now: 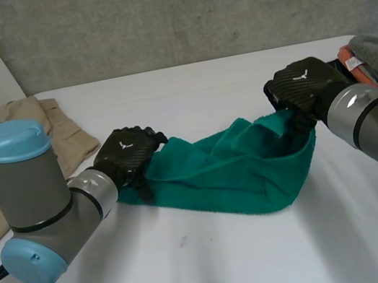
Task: Fold the laundry.
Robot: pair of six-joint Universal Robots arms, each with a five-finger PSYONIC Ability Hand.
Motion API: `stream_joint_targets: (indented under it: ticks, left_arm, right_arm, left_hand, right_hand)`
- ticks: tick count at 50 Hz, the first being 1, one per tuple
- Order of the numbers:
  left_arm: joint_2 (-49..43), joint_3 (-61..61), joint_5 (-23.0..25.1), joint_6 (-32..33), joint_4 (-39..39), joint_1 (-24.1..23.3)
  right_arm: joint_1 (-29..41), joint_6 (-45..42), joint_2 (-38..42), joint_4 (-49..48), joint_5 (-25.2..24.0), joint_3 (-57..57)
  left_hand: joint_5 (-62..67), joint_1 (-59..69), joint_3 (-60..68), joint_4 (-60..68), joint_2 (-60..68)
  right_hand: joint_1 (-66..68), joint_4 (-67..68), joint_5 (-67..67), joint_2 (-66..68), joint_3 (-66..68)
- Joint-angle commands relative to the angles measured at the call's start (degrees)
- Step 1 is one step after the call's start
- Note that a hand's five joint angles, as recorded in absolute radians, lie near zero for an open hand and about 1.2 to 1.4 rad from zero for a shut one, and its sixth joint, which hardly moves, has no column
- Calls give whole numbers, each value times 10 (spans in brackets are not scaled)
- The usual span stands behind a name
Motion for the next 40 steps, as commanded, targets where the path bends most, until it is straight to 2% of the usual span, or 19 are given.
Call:
stream_joint_targets:
  ticks: [1,8,14,28,40]
  left_arm:
    - [-33,48,-2,-5,-13,-8]
    - [-136,152,-5,26,-38,-21]
    - [-202,222,-7,67,-83,-23]
    - [-244,263,-11,74,-55,-26]
    - [-280,296,-30,80,-22,-19]
  right_arm:
    - [10,1,4,-5,11,5]
    - [14,-1,4,-10,12,29]
    - [5,-2,3,-25,10,55]
    - [-12,-2,7,-56,8,92]
    - [-12,0,22,-68,7,112]
  left_hand:
    - [66,61,61,62,58]
    - [222,217,218,218,214]
    - [251,246,246,247,243]
    - [271,266,267,267,263]
    - [483,478,478,479,475]
  right_hand:
    - [167,114,139,124,120]
    - [167,114,139,124,120]
    - [167,114,139,124,120]
    - [167,114,139,124,120]
    - [167,114,139,124,120]
